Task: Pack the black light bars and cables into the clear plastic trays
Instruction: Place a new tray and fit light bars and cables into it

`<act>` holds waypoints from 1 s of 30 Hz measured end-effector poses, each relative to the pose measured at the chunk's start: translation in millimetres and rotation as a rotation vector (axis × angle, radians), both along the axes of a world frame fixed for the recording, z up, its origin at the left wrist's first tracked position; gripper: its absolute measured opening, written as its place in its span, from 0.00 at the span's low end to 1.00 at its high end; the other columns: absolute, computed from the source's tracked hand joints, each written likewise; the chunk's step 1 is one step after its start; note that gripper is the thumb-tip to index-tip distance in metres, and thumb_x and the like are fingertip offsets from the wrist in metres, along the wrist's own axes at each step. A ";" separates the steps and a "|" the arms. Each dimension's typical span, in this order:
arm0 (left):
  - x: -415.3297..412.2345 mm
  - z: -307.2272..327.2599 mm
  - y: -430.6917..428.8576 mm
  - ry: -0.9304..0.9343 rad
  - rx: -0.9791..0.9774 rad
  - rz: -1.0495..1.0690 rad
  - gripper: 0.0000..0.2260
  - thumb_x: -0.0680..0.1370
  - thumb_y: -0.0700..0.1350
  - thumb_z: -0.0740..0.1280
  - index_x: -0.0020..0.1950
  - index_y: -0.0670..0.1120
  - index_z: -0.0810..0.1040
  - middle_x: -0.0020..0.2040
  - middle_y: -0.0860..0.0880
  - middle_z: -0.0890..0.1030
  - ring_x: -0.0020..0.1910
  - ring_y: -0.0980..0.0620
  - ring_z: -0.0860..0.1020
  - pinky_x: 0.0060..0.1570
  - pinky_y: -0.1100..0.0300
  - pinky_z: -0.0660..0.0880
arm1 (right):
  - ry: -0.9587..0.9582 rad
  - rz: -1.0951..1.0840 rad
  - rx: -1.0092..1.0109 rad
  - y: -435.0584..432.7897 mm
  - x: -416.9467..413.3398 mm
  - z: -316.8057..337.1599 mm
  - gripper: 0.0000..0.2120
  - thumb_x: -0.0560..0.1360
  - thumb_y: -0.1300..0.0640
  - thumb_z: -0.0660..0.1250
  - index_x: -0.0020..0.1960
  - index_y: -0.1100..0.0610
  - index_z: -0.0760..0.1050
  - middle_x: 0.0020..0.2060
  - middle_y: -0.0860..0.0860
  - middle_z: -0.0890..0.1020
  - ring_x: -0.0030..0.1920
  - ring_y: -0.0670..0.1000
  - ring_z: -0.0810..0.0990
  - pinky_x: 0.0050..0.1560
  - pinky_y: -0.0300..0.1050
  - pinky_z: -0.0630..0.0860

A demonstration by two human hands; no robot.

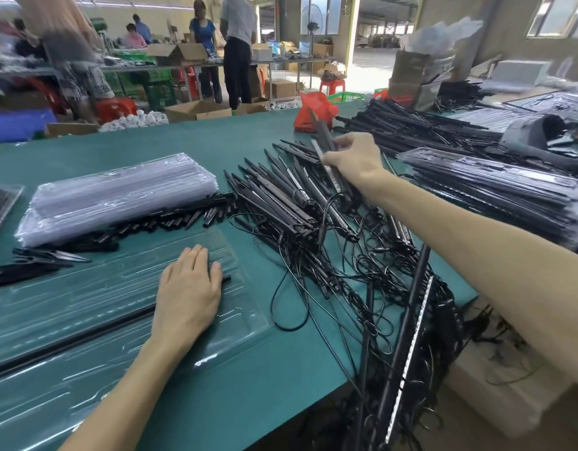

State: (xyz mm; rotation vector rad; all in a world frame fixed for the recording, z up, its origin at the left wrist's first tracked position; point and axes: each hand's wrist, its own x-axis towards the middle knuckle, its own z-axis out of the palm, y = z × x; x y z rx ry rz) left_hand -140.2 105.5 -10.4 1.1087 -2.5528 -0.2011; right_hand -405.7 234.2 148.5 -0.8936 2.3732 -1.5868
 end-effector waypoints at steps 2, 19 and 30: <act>0.1 1.1 0.5 0.005 0.010 0.000 0.26 0.86 0.57 0.46 0.80 0.45 0.61 0.80 0.48 0.61 0.80 0.51 0.56 0.79 0.51 0.51 | -0.012 0.078 -0.018 -10.1 21.0 5.7 0.17 0.75 0.62 0.73 0.63 0.60 0.77 0.49 0.54 0.83 0.46 0.55 0.84 0.50 0.51 0.82; 10.6 20.5 -2.4 0.781 0.156 0.104 0.25 0.77 0.41 0.66 0.71 0.36 0.64 0.68 0.37 0.66 0.52 0.58 0.70 0.50 0.64 0.67 | 0.298 0.494 0.129 -58.2 199.3 -84.9 0.16 0.74 0.61 0.69 0.62 0.58 0.77 0.52 0.57 0.79 0.53 0.60 0.79 0.54 0.57 0.77; 17.5 25.7 15.8 0.162 -0.325 -0.254 0.23 0.68 0.28 0.69 0.62 0.42 0.80 0.65 0.41 0.78 0.73 0.40 0.69 0.77 0.43 0.57 | 0.283 0.363 0.036 22.2 175.4 -89.3 0.13 0.80 0.64 0.62 0.63 0.63 0.79 0.57 0.60 0.82 0.60 0.58 0.78 0.65 0.51 0.73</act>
